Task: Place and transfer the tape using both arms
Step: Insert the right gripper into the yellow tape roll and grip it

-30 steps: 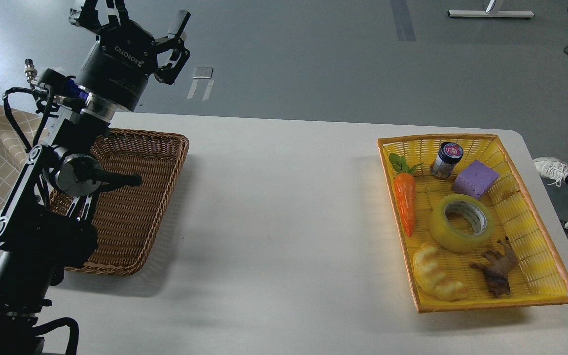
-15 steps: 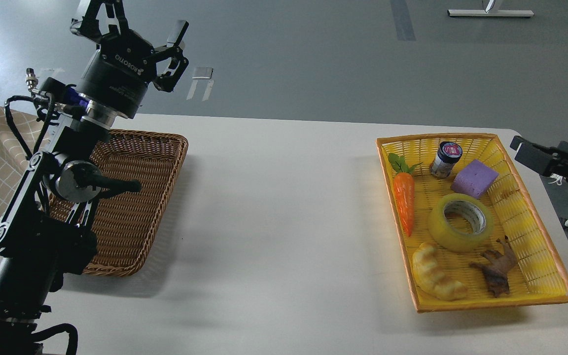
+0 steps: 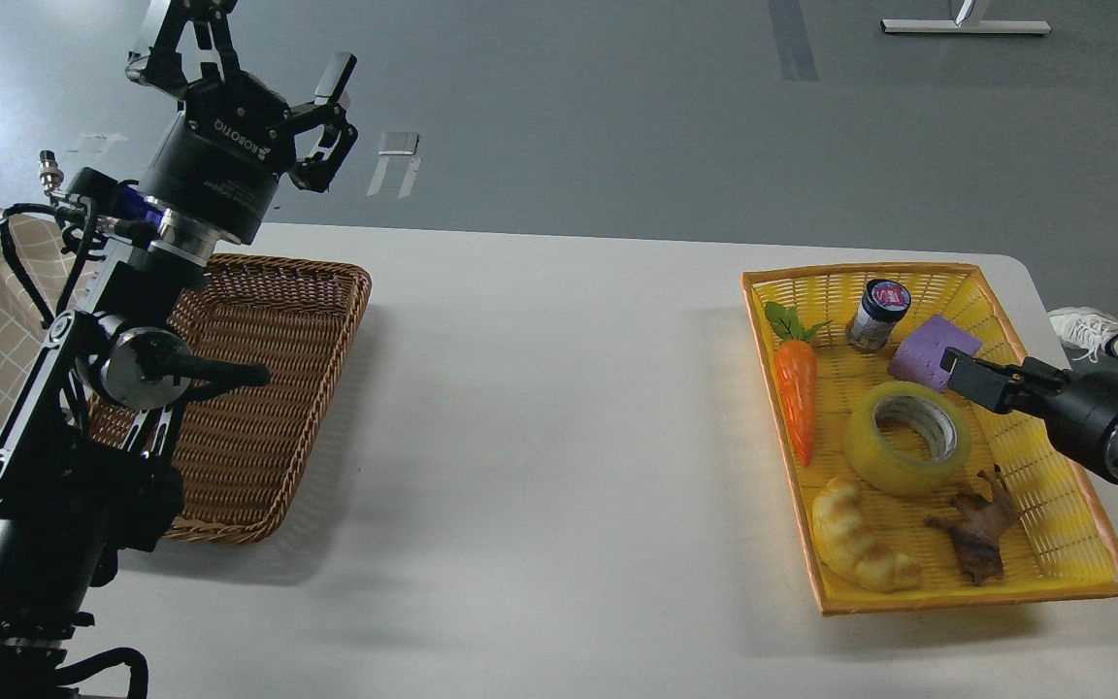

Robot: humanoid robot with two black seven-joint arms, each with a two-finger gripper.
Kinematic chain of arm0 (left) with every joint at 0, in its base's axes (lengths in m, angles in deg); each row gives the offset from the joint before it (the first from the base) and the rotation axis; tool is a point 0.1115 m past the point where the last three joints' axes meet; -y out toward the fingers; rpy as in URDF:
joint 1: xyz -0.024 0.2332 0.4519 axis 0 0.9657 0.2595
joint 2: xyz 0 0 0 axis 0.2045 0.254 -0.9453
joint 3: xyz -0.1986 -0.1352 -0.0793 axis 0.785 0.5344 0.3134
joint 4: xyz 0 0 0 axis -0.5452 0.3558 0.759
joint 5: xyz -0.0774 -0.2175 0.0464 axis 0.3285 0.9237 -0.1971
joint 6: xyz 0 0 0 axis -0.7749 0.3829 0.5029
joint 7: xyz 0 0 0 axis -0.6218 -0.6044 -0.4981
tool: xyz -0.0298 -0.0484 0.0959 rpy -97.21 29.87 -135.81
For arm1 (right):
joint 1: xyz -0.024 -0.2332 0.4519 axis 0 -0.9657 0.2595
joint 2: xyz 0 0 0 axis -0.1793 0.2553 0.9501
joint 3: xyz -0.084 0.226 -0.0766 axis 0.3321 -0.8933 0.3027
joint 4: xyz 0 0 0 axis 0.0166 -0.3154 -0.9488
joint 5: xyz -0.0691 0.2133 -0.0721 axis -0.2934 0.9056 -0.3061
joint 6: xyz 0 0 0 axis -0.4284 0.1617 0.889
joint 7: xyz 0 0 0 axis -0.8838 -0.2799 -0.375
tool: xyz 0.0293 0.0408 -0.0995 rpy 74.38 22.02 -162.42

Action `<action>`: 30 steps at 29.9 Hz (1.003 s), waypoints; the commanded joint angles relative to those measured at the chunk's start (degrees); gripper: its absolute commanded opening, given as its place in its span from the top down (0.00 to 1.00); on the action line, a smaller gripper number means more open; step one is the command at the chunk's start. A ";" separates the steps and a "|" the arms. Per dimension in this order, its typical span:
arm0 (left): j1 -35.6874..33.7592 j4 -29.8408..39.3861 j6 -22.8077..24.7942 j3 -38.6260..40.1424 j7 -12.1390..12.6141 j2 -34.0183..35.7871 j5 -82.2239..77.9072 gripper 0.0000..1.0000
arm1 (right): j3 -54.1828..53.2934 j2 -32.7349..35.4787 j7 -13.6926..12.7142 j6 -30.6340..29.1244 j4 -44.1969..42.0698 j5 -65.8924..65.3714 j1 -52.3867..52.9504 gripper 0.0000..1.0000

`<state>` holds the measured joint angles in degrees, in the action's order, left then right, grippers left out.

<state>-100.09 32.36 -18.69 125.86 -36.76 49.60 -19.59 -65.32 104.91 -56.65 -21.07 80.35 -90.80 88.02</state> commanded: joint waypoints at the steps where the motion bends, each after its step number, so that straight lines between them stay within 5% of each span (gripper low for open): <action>1: 0.10 -0.01 0.00 0.11 0.00 0.00 0.00 0.02 | 1.89 -0.19 1.64 0.00 -0.07 -3.70 0.00 0.07; 9: 0.10 -0.01 0.00 0.73 0.00 0.00 0.00 0.02 | 3.56 -0.01 7.18 0.00 -2.44 -8.56 0.00 0.07; 30: 0.10 -0.18 0.08 0.82 -0.09 0.79 0.18 0.02 | 3.64 -3.52 7.53 0.58 -11.14 -8.56 2.20 0.06</action>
<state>-99.96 32.19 -18.67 126.67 -36.77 50.40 -19.54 -61.92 102.80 -49.11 -20.74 70.51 -99.37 89.29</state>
